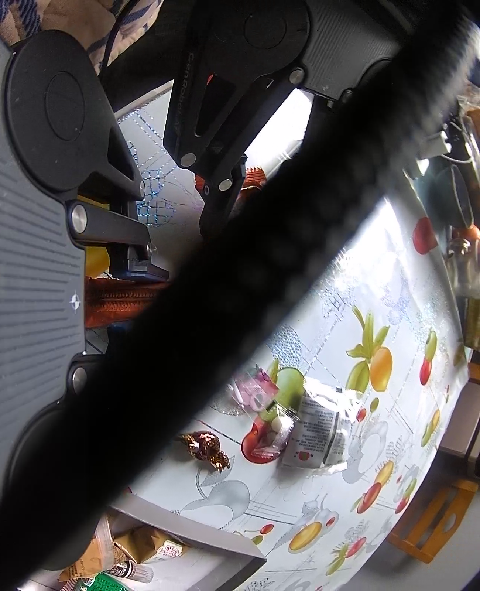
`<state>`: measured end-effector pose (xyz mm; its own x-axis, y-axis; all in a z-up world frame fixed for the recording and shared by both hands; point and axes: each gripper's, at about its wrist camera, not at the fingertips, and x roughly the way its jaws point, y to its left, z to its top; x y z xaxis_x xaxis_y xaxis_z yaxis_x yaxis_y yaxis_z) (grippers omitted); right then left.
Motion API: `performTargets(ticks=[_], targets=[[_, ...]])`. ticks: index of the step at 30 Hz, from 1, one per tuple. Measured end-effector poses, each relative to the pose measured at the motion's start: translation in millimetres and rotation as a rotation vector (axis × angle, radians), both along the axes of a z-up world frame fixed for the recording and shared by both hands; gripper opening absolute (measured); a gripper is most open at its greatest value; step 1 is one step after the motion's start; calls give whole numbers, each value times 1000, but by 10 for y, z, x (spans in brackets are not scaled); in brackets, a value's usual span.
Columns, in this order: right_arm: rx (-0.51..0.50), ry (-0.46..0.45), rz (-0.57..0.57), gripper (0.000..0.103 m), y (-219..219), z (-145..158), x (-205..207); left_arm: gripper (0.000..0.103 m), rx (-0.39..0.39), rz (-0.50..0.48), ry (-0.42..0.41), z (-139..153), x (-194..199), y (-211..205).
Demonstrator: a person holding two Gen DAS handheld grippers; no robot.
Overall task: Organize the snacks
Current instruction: 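Lift both orange snacks and carry them toward the white box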
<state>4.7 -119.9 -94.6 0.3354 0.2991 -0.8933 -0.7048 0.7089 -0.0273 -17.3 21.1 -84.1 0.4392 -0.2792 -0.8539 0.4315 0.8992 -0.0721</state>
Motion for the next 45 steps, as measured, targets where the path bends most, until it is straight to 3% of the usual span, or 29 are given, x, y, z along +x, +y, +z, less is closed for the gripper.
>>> performTargets(ticks=[11, 25, 45], targets=[[83, -10, -75, 22, -187, 205, 122, 37, -20, 72, -14, 100, 172, 17], [128, -39, -142, 22, -371, 377, 262, 37, -13, 37, -52, 232, 360, -161], [187, -48, -232, 22, -678, 507, 395, 37, -47, 73, -77, 422, 556, -364]])
